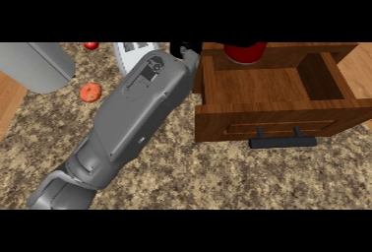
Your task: Pick up the can, place it into the drawer and close the drawer
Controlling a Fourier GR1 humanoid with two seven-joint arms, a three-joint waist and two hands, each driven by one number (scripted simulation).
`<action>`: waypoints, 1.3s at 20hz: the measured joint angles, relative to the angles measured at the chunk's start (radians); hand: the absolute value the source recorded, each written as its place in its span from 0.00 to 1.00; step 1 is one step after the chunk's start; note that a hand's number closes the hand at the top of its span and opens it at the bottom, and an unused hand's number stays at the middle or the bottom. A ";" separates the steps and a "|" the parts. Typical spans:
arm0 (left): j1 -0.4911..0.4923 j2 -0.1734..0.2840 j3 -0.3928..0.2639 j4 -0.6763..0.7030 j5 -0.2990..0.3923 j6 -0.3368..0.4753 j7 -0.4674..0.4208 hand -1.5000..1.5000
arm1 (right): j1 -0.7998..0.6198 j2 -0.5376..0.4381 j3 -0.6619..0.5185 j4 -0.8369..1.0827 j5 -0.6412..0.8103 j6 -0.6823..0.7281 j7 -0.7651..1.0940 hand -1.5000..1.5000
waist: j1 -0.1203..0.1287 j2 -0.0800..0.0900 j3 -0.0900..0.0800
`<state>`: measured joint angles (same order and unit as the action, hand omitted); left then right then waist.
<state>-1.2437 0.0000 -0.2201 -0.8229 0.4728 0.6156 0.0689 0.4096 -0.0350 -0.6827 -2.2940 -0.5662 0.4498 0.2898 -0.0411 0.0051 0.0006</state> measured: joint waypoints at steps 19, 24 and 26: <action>-0.156 0.000 -0.213 0.267 0.298 0.066 -0.112 1.00 | -0.039 0.015 0.039 -0.004 0.038 -0.013 0.002 0.00 | -0.029 0.008 0.001; -0.146 0.000 -0.276 0.306 0.341 0.080 -0.145 0.00 | -0.050 0.012 0.038 -0.012 0.044 -0.016 0.006 0.00 | -0.038 0.010 0.001; -0.140 0.000 -0.300 0.318 0.356 0.096 -0.155 0.00 | -0.054 0.008 0.033 -0.008 0.036 -0.018 0.010 0.00 | -0.040 0.010 0.001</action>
<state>-1.3841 0.0002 -0.5201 -0.5045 0.8289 0.7111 -0.0856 0.3554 -0.0273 -0.6498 -2.3022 -0.5299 0.4319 0.2999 -0.0815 0.0155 0.0019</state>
